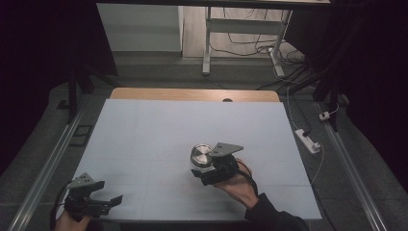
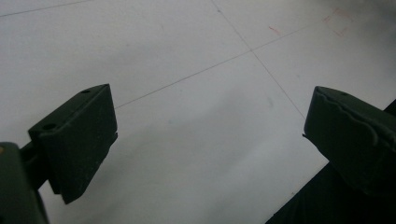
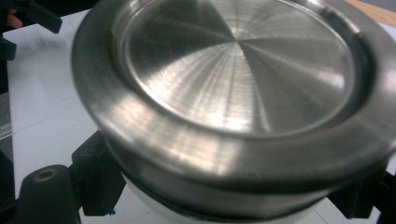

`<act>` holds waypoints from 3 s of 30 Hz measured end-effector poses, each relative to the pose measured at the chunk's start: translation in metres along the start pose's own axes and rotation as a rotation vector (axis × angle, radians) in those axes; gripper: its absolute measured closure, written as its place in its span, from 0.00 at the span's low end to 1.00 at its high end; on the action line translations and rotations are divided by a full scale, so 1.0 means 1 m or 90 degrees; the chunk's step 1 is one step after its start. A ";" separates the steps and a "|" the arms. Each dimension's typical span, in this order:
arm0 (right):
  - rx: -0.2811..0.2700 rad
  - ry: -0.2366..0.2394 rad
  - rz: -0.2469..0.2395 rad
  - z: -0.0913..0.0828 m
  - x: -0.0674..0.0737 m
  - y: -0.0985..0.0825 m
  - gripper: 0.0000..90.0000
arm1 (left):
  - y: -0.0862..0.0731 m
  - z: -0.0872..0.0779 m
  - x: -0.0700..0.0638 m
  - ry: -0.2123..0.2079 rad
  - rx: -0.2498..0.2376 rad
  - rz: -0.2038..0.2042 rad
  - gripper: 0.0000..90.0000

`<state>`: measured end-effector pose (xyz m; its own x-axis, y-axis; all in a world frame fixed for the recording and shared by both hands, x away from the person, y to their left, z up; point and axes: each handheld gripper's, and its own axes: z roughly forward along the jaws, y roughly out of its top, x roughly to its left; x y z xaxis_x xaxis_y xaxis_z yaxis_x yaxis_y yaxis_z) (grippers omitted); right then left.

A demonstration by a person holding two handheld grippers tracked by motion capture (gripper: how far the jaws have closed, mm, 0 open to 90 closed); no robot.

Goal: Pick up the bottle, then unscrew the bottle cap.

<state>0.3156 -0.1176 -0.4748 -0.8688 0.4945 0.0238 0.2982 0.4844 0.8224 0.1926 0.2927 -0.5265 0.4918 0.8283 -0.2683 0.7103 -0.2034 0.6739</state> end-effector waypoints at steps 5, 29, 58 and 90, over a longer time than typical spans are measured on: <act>-0.003 0.011 -0.007 0.002 0.007 0.003 0.17 | 0.000 0.000 0.000 0.002 -0.001 0.000 0.04; 0.003 0.035 -0.022 0.002 0.012 0.005 0.17 | 0.031 0.011 -0.016 -0.082 -0.059 0.112 0.00; 0.013 0.128 -0.075 0.003 0.021 0.007 0.17 | 0.143 0.059 -0.079 -0.263 -0.053 0.352 0.00; 0.012 0.082 -0.062 0.008 0.022 0.010 0.17 | 0.172 0.080 -0.149 -0.148 -0.067 0.389 0.23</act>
<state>0.3023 -0.0962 -0.4709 -0.9374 0.3477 0.0178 0.2156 0.5396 0.8138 0.2822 0.0929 -0.4254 0.8951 0.4432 0.0496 0.2218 -0.5389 0.8127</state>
